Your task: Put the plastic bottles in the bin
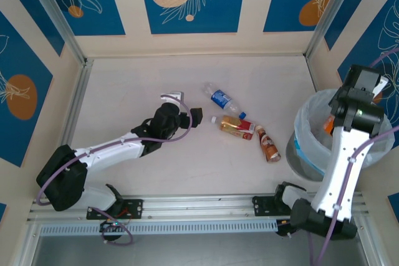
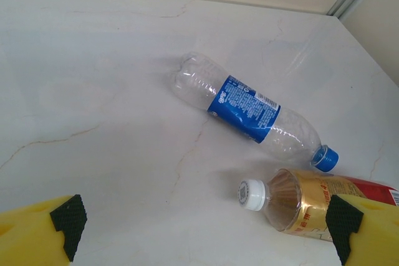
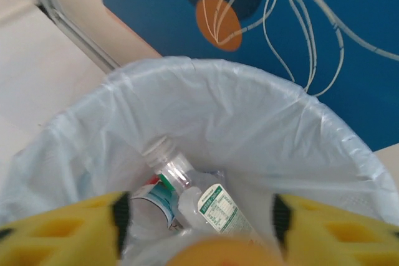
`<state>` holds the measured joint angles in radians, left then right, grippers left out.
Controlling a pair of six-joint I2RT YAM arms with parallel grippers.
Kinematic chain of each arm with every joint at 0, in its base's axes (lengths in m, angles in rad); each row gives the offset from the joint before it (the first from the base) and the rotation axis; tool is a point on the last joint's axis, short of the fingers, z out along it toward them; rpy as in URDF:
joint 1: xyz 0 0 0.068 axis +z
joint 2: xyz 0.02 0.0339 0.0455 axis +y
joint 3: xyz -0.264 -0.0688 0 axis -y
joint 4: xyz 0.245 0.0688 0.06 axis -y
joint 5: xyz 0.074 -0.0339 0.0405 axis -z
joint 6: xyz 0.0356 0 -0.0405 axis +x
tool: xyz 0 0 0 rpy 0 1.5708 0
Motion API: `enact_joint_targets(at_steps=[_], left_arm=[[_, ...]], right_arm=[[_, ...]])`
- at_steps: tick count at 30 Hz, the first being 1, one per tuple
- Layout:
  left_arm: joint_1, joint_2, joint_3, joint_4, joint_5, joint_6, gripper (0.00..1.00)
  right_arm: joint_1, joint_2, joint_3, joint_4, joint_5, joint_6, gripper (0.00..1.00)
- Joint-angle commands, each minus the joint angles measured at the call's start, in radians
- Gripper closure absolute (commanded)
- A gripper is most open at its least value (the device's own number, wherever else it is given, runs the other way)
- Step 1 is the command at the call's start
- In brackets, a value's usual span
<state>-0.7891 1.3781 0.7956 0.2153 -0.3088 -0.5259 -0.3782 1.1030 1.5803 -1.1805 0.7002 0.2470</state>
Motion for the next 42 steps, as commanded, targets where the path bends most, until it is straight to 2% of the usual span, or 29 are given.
enact_joint_targets(at_steps=[1,2,7,9,12,15,17,23,28,31,35,37,42], left_arm=[[0.017,0.006,0.032,-0.016,0.022,-0.011,0.00],[0.017,0.007,0.034,-0.016,0.020,-0.012,0.00],[0.019,0.016,0.036,-0.016,0.022,-0.025,0.00],[0.019,0.022,0.037,-0.017,0.025,-0.033,0.00],[0.019,0.031,0.042,-0.020,0.033,-0.041,0.00],[0.020,0.036,0.047,-0.023,0.039,-0.044,0.00],[0.020,0.037,0.047,-0.026,0.041,-0.046,0.00],[0.022,0.032,0.044,-0.046,0.029,-0.047,0.00],[0.026,0.033,0.043,-0.060,0.021,-0.065,0.00],[0.037,0.035,0.032,-0.062,0.012,-0.092,0.00],[0.058,0.036,0.003,-0.032,0.037,-0.132,0.00],[0.071,0.040,-0.001,-0.030,0.063,-0.146,0.00],[0.102,0.049,-0.026,0.009,0.112,-0.191,0.00]], right_arm=[[-0.010,0.023,0.031,-0.030,0.047,0.073,0.05],[-0.007,0.027,0.033,-0.021,0.064,0.072,0.00],[0.053,0.030,0.086,-0.019,0.155,0.060,0.00],[0.091,0.020,0.098,-0.021,0.146,0.061,0.00],[0.166,-0.005,0.094,-0.005,0.062,0.048,0.00],[0.197,-0.015,0.069,0.018,0.064,0.059,0.00],[0.213,-0.021,0.045,0.037,0.005,0.057,0.00],[0.329,-0.025,-0.020,0.111,-0.372,0.040,0.00],[0.429,0.010,-0.079,0.192,-0.603,0.041,0.00],[0.498,0.064,-0.100,0.202,-0.632,0.037,0.00],[0.603,0.137,-0.142,0.206,-0.553,-0.024,0.00],[0.645,0.171,-0.170,0.217,-0.558,-0.076,0.00],[0.690,0.237,-0.224,0.257,-0.612,-0.184,0.00]])
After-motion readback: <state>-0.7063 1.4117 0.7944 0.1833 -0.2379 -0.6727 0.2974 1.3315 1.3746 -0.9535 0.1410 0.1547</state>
